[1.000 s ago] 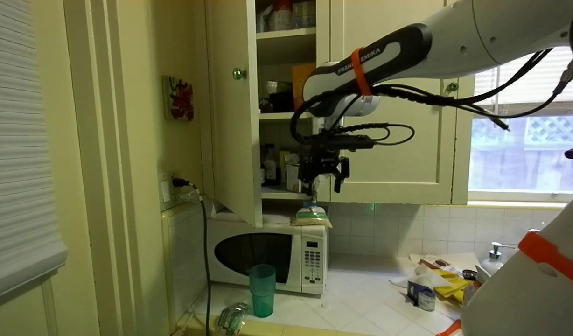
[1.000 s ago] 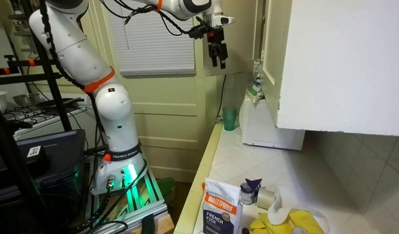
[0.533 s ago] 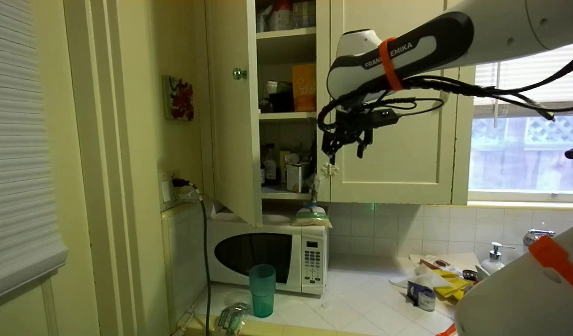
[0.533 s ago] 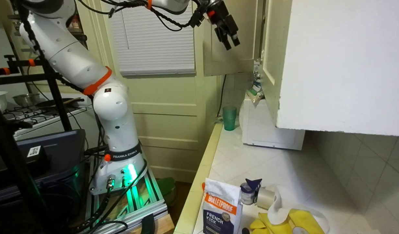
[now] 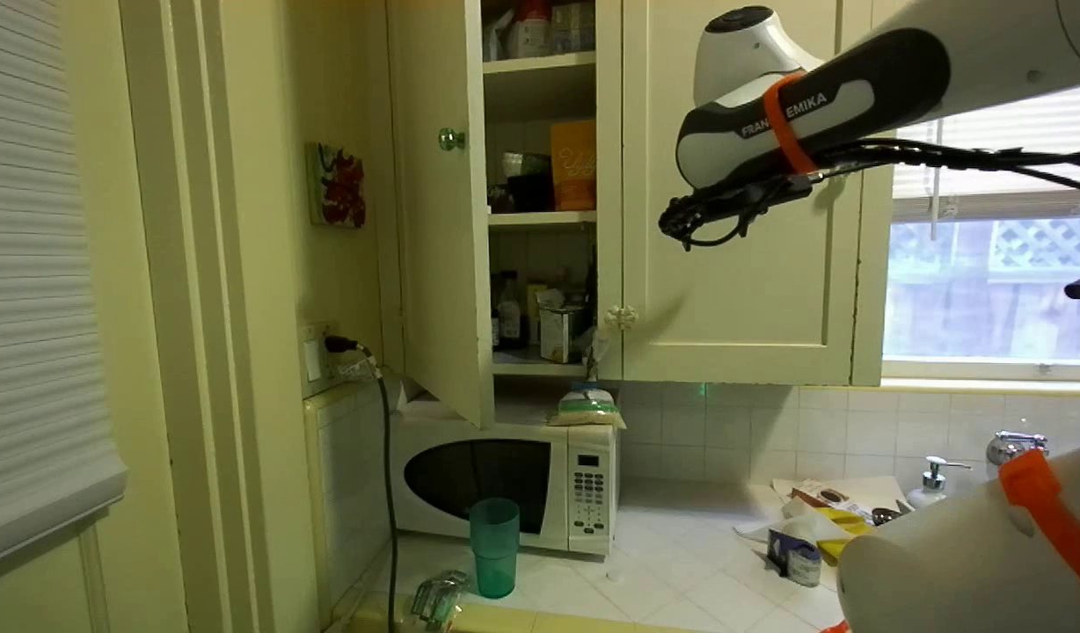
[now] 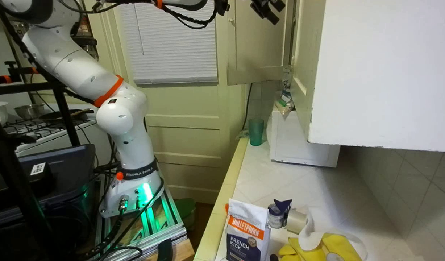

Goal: Open the cabinets

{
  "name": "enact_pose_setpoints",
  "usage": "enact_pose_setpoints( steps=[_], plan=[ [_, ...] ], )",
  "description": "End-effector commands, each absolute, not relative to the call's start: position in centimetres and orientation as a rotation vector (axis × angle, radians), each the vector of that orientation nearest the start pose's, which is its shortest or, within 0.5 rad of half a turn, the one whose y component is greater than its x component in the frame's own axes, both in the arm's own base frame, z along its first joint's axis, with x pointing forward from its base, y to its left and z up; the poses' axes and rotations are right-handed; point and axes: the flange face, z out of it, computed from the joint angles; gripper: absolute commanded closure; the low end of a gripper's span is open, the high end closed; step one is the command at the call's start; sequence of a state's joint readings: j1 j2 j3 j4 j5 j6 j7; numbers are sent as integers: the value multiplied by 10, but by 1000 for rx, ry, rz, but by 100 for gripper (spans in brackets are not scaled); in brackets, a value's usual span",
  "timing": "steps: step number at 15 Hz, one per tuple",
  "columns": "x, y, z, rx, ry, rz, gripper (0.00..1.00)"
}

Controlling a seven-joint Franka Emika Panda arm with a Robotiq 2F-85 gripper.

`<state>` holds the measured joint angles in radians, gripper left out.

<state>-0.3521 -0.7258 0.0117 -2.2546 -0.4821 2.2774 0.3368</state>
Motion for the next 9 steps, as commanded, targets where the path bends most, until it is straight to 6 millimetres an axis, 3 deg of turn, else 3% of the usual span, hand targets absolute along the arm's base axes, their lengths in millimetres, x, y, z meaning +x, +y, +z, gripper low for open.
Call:
enact_pose_setpoints(
  steps=[1,4,5,9],
  plan=[
    [323,-156,715,-3172,1079,-1532,0],
    [316,-173,720,-3080,1288,-1689,0],
    [322,-172,727,-3130,1173,-1591,0],
    [321,-177,724,-3099,1265,-1640,0]
  ],
)
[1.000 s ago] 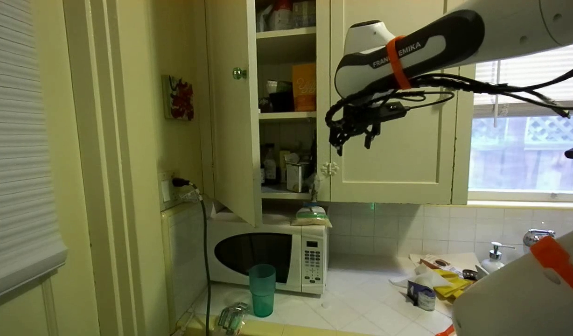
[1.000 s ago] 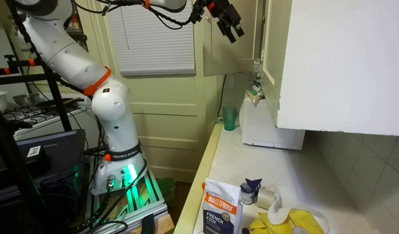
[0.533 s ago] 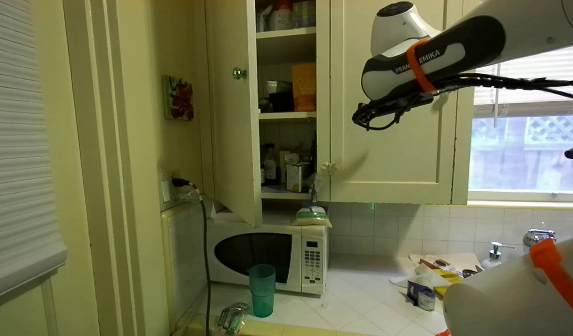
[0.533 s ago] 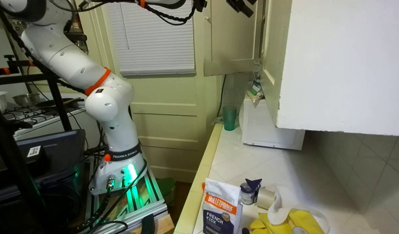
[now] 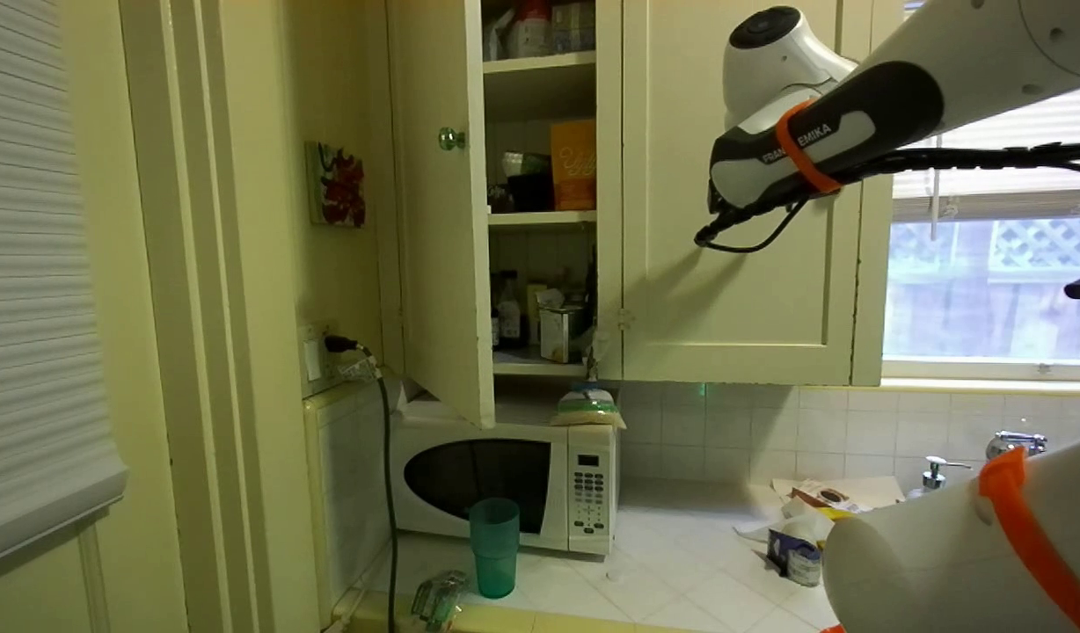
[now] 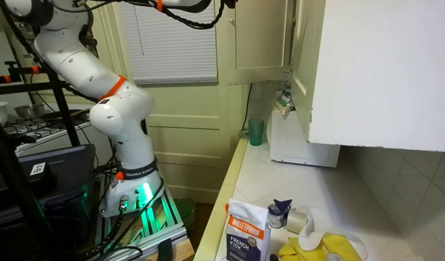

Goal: Open the cabinets

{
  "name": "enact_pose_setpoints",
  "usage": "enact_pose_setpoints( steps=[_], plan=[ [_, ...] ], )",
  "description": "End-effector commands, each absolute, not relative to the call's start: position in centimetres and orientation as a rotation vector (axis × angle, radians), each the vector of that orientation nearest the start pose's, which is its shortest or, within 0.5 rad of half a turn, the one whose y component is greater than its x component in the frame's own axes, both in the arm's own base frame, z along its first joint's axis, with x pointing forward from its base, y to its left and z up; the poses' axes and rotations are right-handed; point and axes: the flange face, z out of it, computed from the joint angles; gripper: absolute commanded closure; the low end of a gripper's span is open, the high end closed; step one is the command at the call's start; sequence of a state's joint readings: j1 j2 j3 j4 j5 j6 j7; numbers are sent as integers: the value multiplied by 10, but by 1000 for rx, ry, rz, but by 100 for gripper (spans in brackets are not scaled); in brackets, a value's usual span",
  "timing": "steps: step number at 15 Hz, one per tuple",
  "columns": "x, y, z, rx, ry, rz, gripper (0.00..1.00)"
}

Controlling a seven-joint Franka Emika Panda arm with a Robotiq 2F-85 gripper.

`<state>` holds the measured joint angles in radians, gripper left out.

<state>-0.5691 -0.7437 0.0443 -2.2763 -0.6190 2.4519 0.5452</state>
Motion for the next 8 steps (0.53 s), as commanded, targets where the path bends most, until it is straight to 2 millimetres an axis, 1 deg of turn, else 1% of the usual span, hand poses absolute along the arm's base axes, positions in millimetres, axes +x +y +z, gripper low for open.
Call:
enact_pose_setpoints(
  steps=[1,4,8],
  plan=[
    [321,-177,724,2124,-869,1125,0],
    [312,-180,740,2050,-895,1169,0],
    [291,-182,766,1934,-938,1182,0]
  ],
)
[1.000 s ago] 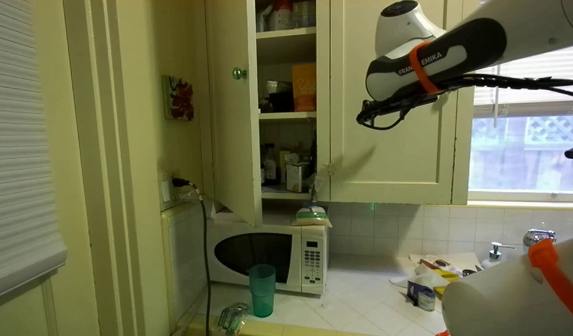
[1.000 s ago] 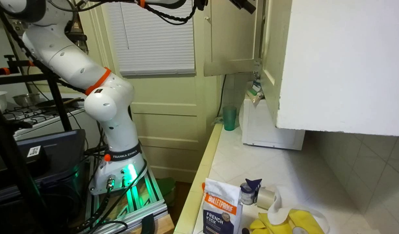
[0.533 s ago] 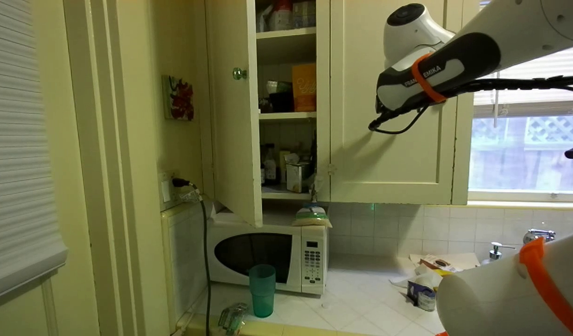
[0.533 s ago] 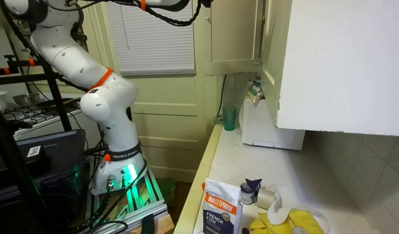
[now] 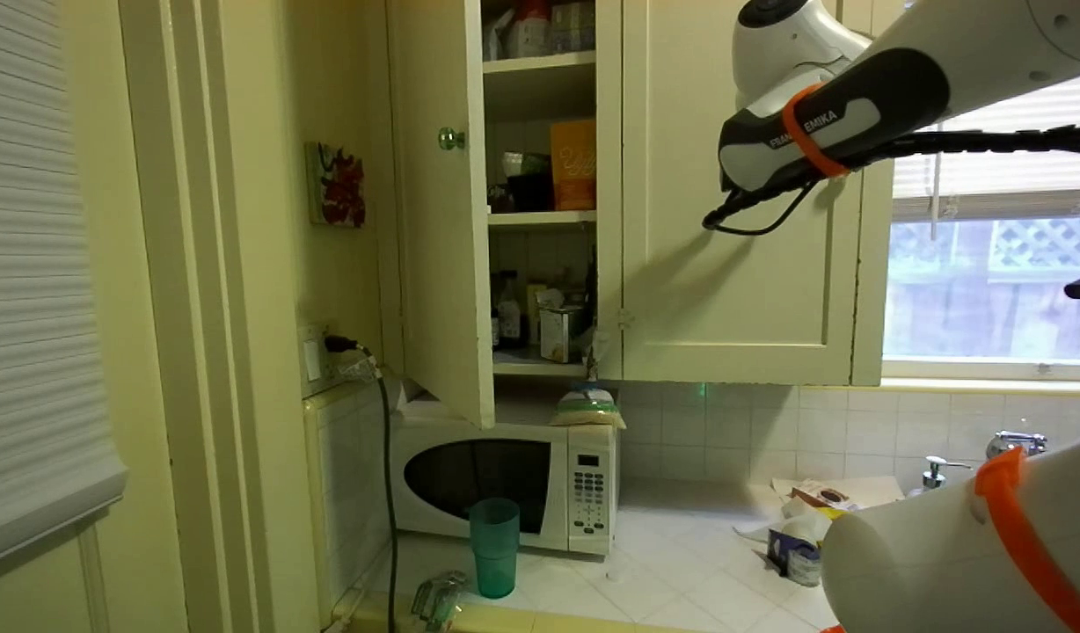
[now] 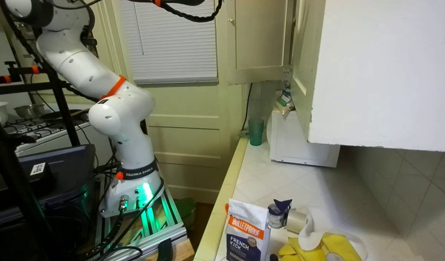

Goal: Open the cabinets

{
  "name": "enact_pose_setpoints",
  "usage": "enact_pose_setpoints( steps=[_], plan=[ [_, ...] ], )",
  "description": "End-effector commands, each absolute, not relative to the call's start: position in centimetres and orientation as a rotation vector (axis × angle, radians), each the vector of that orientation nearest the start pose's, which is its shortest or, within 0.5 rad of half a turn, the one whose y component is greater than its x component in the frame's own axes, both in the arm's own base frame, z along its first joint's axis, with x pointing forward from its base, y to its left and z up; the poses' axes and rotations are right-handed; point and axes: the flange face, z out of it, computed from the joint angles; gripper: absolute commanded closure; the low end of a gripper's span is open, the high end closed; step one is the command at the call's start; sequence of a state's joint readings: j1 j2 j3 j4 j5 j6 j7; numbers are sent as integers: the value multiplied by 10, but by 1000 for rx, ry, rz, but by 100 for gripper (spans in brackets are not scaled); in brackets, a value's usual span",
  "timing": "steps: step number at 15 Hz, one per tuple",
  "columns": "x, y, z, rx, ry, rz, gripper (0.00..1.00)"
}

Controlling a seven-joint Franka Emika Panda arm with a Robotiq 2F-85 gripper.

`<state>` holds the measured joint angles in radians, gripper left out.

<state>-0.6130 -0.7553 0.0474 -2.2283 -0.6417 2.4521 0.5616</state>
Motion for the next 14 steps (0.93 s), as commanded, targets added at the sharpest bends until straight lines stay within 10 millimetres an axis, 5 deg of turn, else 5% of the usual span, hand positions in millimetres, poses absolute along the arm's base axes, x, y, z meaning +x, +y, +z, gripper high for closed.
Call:
enact_pose_setpoints(
  steps=[1,14],
  plan=[
    [286,-186,771,1902,-954,1179,0],
    [253,-251,799,1812,-1121,1125,0]
  ],
)
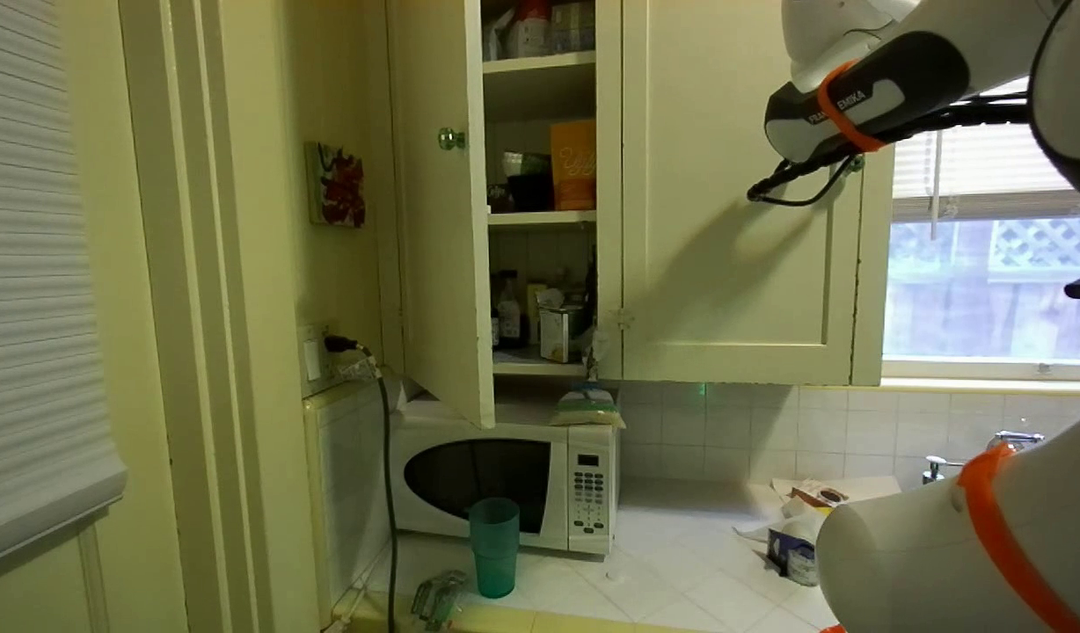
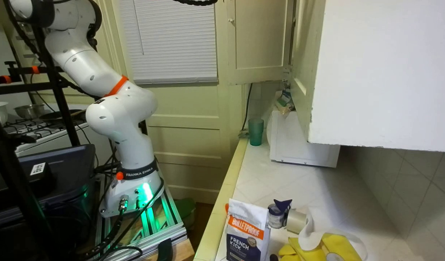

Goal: Open the cabinets

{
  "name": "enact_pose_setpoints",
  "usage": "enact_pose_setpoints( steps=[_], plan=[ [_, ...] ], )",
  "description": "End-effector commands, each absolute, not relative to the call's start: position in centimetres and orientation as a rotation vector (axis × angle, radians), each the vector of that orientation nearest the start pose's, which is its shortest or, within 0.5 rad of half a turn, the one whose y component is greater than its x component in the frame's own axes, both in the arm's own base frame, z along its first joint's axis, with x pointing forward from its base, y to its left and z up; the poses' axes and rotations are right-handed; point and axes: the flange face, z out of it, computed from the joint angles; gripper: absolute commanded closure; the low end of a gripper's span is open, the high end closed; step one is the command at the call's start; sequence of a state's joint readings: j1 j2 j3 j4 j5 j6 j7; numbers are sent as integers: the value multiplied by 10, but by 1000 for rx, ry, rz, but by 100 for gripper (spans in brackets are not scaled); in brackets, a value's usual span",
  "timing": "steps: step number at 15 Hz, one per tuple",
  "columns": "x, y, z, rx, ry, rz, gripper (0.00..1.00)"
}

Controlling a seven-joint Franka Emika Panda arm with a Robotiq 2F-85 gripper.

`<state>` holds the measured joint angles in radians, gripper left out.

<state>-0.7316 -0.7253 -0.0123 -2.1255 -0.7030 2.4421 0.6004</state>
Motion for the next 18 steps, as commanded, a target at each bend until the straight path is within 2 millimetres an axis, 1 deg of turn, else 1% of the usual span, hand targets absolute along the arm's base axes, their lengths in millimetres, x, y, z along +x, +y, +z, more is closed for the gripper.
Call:
enact_pose_setpoints(
  steps=[1,3,5,6,8,11,12,15,18],
  plan=[
    [250,-250,802,1795,-1134,1122,0],
    [244,-247,806,1775,-1145,1123,0],
    [236,-248,813,1757,-1159,1121,0],
    [232,-251,816,1753,-1178,1117,0],
    [229,-261,816,1787,-1193,1089,0],
    [228,-272,811,1887,-1209,1116,0],
    [227,-264,812,1814,-1195,1112,0],
    [227,-267,810,1823,-1194,1110,0],
    [231,-262,809,1829,-1171,1117,0]
  ],
)
